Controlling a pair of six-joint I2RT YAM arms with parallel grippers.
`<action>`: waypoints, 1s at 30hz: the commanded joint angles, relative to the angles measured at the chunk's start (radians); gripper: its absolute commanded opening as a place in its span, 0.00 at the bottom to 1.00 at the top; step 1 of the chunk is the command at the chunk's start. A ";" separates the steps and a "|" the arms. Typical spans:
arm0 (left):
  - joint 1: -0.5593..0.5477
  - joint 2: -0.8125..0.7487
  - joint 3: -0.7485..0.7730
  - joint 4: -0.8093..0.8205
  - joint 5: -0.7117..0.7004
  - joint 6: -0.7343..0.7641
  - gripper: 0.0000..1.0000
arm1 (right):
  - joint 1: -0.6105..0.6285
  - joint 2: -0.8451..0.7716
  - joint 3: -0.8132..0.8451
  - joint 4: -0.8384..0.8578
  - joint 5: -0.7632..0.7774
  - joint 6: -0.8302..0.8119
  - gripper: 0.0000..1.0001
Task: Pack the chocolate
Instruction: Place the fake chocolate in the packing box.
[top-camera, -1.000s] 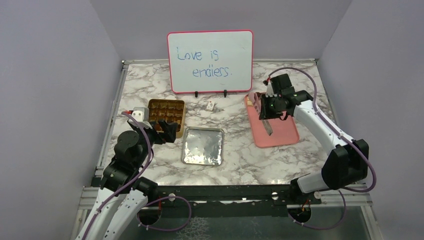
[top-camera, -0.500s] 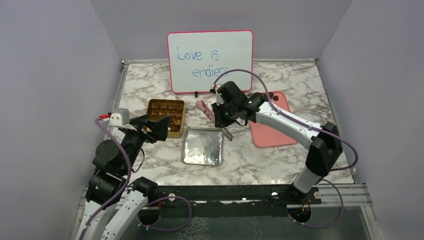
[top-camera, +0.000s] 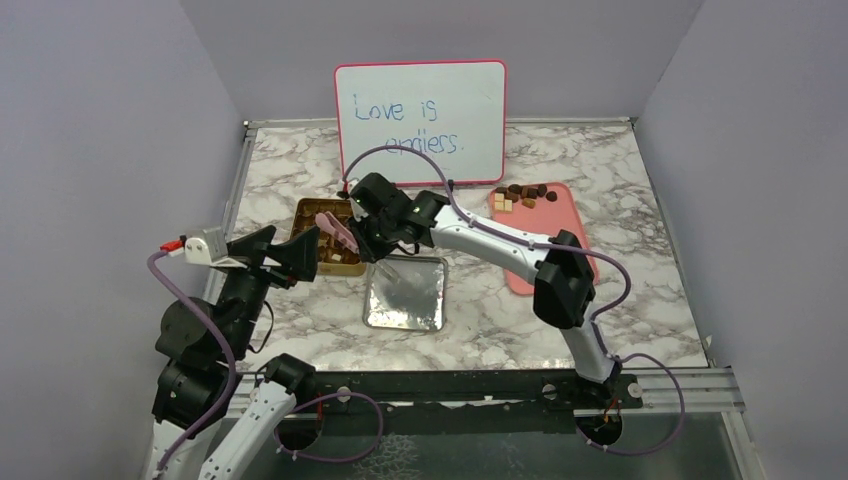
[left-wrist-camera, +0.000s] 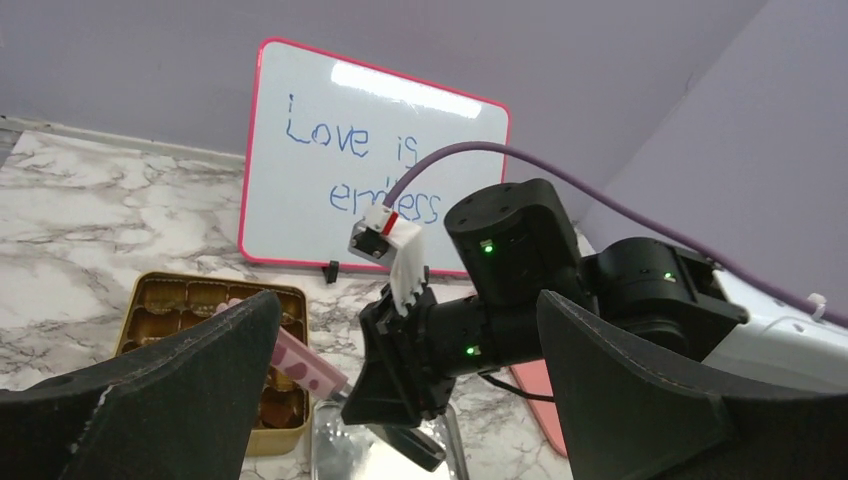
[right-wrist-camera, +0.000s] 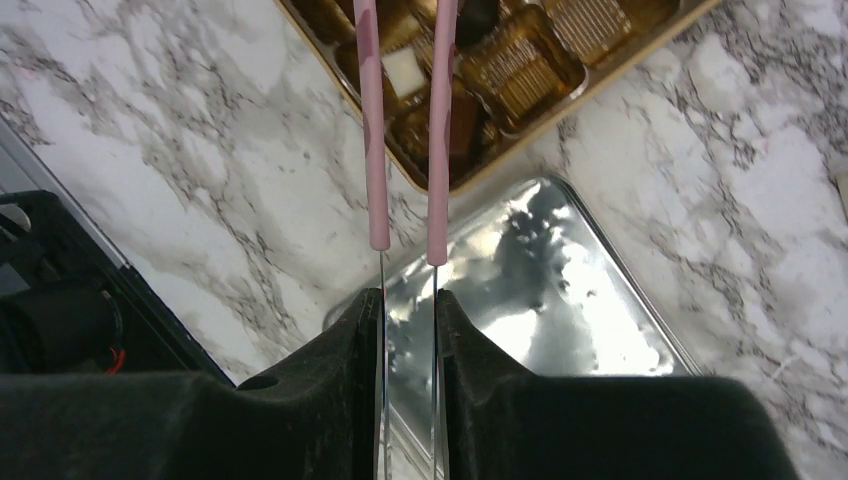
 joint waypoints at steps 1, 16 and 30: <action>0.005 -0.015 0.048 -0.011 -0.040 0.006 0.99 | 0.027 0.085 0.143 -0.027 0.000 -0.022 0.26; 0.004 -0.014 0.028 -0.008 -0.052 0.004 0.99 | 0.035 0.205 0.272 -0.124 0.036 -0.028 0.34; 0.006 -0.012 -0.053 -0.003 -0.064 0.020 0.99 | 0.035 0.102 0.205 -0.110 0.099 -0.041 0.36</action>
